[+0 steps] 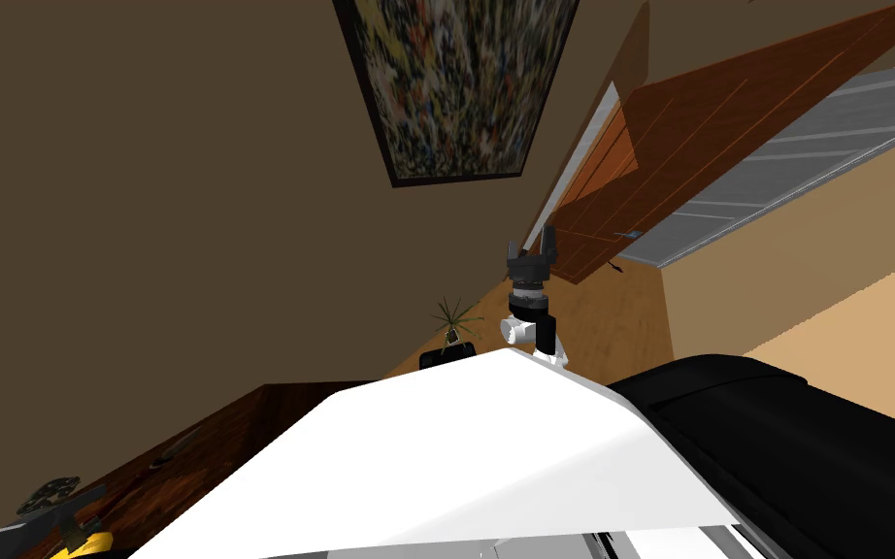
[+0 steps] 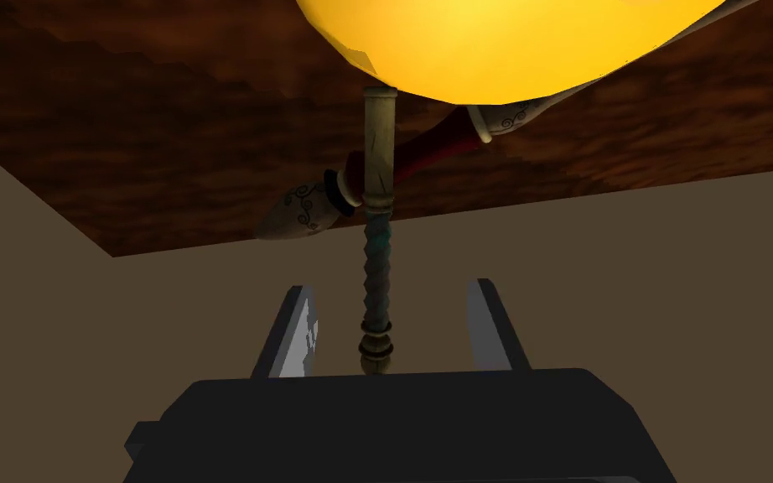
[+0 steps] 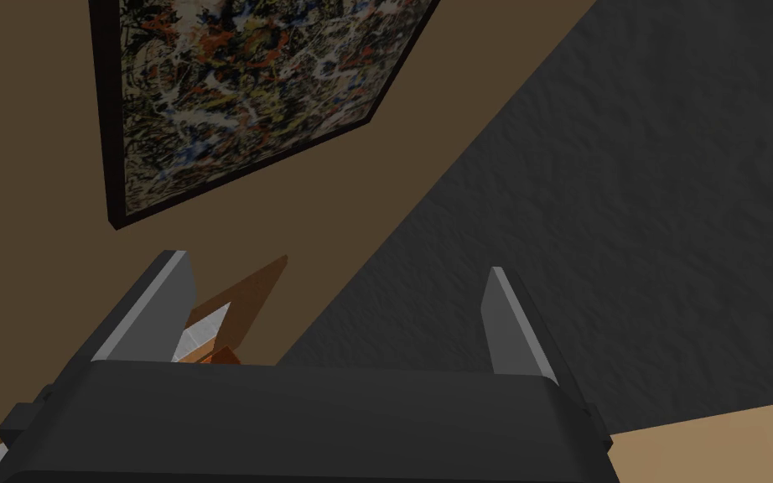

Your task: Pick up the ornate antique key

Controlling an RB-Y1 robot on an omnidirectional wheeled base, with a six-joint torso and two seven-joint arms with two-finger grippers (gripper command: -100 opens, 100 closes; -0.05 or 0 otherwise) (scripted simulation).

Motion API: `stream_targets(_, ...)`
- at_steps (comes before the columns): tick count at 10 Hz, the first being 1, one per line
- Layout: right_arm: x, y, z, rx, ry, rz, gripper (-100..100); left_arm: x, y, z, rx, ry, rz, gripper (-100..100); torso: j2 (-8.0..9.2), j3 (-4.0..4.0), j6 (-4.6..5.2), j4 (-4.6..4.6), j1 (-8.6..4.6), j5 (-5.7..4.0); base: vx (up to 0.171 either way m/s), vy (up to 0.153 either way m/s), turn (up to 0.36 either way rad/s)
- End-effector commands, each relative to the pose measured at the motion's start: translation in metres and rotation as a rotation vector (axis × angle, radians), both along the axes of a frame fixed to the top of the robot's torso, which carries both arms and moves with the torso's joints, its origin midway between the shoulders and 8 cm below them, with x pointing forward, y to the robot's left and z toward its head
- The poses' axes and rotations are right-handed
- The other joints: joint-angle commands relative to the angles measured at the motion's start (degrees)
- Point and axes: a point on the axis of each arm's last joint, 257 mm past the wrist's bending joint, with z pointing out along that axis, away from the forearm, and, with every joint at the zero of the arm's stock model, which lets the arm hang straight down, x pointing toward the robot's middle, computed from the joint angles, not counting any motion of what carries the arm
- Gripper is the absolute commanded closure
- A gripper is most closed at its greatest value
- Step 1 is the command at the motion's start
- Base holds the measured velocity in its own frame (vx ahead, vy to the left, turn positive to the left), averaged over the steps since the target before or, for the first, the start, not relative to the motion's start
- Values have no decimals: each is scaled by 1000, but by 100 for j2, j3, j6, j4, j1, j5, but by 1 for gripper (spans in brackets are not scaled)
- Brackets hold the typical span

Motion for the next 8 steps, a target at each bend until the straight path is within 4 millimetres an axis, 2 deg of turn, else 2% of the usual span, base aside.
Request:
stream_targets(1,0,0,0,0,0,0,0,0,0,0,0,0,0,100,0,0,0,0,0,0,0,0,0)
stream_targets(4,0,0,0,0,0,0,0,1,0,0,1,0,-1,100,3,2,-4,0,6,5,0,0,0)
stream_targets(5,0,0,0,0,0,0,0,1,0,0,1,0,-1,0,3,2,-4,1,6,5,0,0,0)
stream_targets(6,0,0,0,0,0,0,0,10,1,11,-1,6,-13,100,4,2,-4,1,6,5,-3,-31,97)
stream_targets(7,0,0,0,0,0,0,0,6,2,7,3,3,-9,100,5,3,-9,1,-5,-1,-1,-19,32)
stream_targets(8,0,0,0,0,0,0,0,6,2,7,1,3,-8,0,6,4,-5,1,-4,2,0,0,0)
